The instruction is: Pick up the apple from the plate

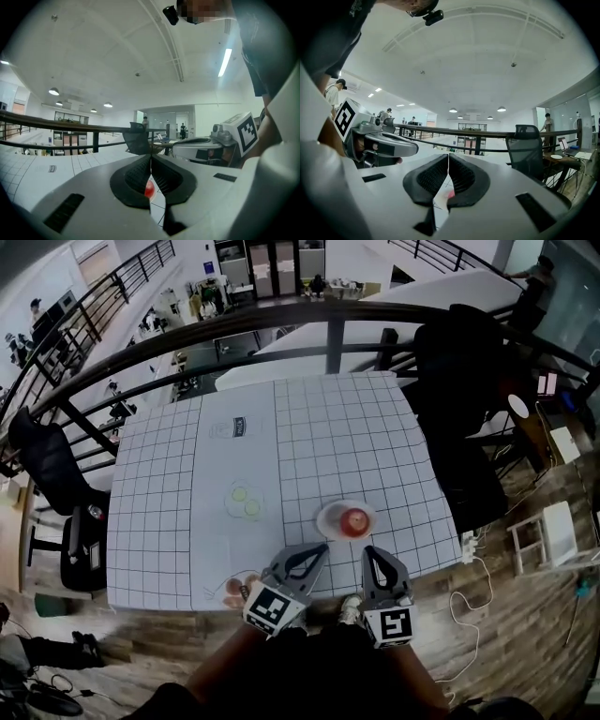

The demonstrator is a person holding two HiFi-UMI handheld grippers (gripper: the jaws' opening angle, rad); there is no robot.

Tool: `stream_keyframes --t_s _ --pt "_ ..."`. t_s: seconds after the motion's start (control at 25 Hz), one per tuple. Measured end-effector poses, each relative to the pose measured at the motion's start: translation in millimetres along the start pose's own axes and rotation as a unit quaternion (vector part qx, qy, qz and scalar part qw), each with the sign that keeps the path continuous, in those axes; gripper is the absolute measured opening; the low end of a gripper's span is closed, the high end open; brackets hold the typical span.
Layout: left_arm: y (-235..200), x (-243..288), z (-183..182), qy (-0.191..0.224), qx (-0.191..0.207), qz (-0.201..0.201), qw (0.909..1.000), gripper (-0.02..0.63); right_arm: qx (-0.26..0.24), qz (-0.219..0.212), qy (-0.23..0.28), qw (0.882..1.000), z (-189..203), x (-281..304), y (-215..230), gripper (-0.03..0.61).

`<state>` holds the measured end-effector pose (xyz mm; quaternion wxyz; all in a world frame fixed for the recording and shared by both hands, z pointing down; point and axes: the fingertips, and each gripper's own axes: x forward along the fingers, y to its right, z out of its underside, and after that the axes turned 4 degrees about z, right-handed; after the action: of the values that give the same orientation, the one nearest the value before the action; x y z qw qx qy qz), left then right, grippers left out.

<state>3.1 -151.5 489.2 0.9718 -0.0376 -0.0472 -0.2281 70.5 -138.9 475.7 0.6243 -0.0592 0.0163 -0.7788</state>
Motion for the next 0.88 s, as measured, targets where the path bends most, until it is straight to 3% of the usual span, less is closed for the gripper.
stream_keyframes --t_s 0.36,0.68,0.76,0.88 --pt "1.9 29.8 19.4 -0.026 -0.006 -0.029 0.9992 0.023 -0.007 -0.055 -0.028 0.998 42.6 22.6 11.7 0.025" --pt "-16.2 36.5 35.7 -0.035 -0.014 -0.065 0.9972 0.023 -0.001 -0.069 -0.053 0.996 68.6 37.2 21.3 0.030" --pt "-17.9 36.6 39.7 -0.038 -0.017 -0.068 0.9968 0.023 0.001 -0.073 -0.064 0.995 76.1 40.8 21.9 0.149" --pt "-18.9 36.8 45.8 -0.046 -0.027 -0.072 0.9960 0.023 0.006 -0.077 -0.085 0.993 90.0 46.6 23.1 0.219"
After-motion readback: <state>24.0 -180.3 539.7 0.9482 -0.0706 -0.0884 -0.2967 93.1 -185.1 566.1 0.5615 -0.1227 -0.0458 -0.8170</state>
